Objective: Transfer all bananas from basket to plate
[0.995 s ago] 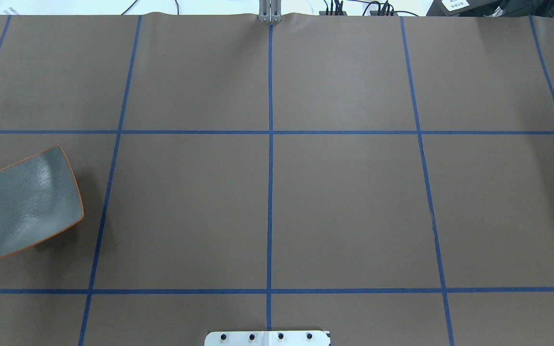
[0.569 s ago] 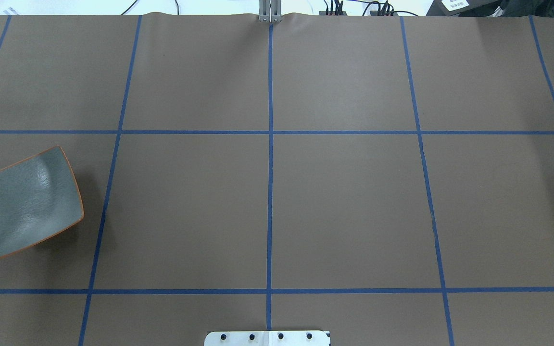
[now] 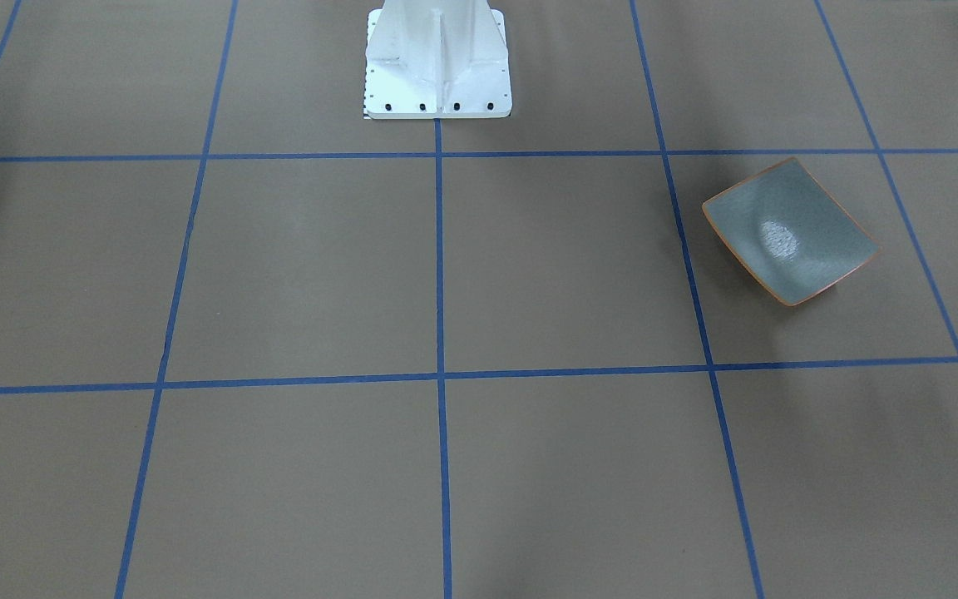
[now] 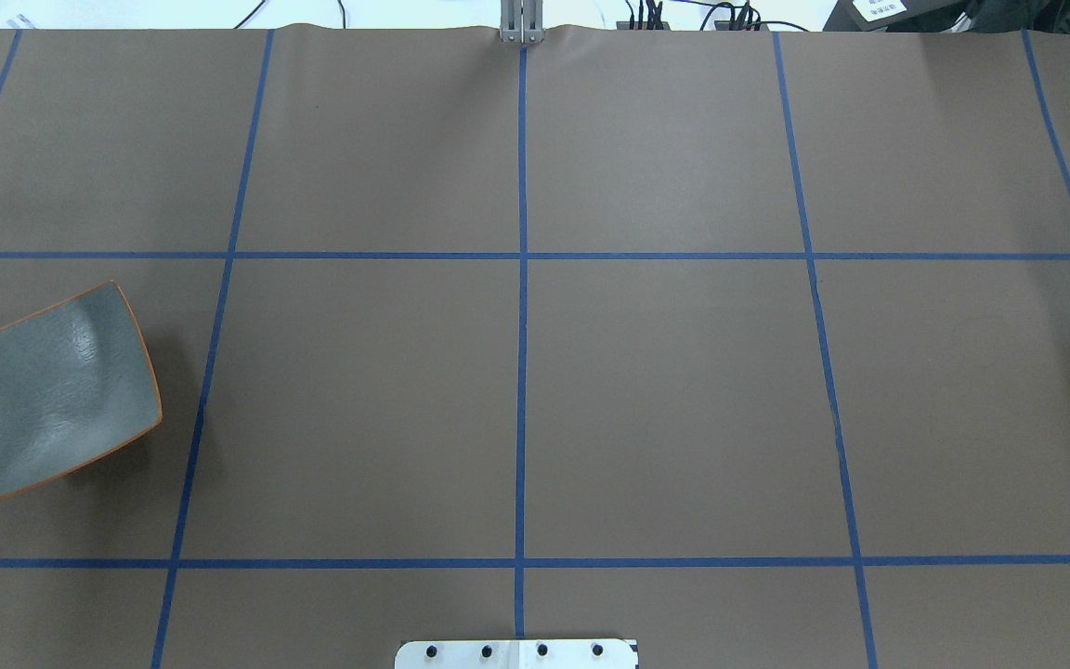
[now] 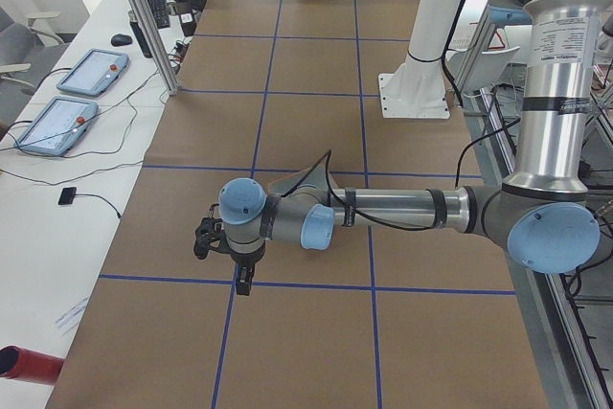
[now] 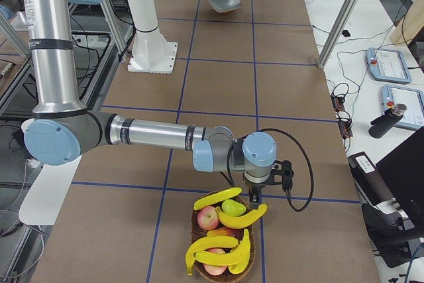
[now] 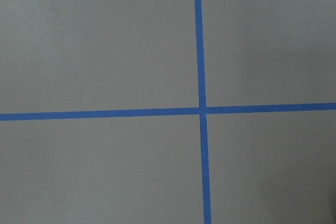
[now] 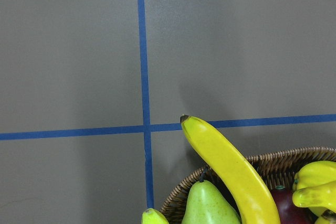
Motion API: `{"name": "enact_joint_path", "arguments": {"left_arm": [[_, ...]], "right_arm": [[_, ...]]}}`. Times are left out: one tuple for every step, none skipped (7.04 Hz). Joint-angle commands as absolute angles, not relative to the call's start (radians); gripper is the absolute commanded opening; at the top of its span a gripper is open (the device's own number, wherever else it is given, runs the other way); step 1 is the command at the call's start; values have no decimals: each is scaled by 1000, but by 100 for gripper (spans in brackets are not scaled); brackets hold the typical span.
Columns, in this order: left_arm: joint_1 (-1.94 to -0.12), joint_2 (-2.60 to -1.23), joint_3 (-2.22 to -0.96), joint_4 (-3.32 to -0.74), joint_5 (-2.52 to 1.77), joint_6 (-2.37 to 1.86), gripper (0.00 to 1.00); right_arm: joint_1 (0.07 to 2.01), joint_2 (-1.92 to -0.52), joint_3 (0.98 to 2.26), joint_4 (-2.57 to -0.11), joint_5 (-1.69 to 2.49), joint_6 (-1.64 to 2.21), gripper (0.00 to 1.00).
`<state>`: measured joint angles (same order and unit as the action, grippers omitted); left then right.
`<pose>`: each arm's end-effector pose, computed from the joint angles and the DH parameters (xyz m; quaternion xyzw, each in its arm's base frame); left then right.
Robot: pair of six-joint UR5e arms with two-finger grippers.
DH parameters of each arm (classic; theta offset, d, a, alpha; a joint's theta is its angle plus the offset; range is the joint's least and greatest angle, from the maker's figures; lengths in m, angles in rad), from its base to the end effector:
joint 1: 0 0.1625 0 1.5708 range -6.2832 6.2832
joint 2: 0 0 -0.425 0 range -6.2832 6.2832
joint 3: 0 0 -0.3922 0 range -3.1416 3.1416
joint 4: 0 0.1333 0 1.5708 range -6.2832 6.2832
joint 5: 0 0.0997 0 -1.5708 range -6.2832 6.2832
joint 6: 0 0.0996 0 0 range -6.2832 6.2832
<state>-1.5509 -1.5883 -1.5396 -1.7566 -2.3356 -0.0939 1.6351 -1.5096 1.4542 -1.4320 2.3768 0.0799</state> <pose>-0.0542 -0.5113 0.6465 0.0585 0.3757 -0.0021 0.9249 0.0949 -0.5177 0.6688 0.0353 -0.3921 0.0499 0.9179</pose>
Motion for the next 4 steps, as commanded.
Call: {"name": "enact_joint_path", "arguments": {"left_arm": [[-1549,-1591,-1542,-1759,-2344,-97,100],[-1549,-1589,-1548,-1758,-2345,-97,100],[-1549,-1591,-1548,-1759,-2345,-98,100],[-1549,-1591,-1548,-1763,-2345,-98,100]], "right_arm": [[1655,-1520,1451,-1437,2381,30,100],[1675,-1519,1450,-1474,2378,-30,100],[1705,-1511,1448,-1565,2369,-169,100],[1739,-1511,1437,-1621,2362,-266,100]]}}
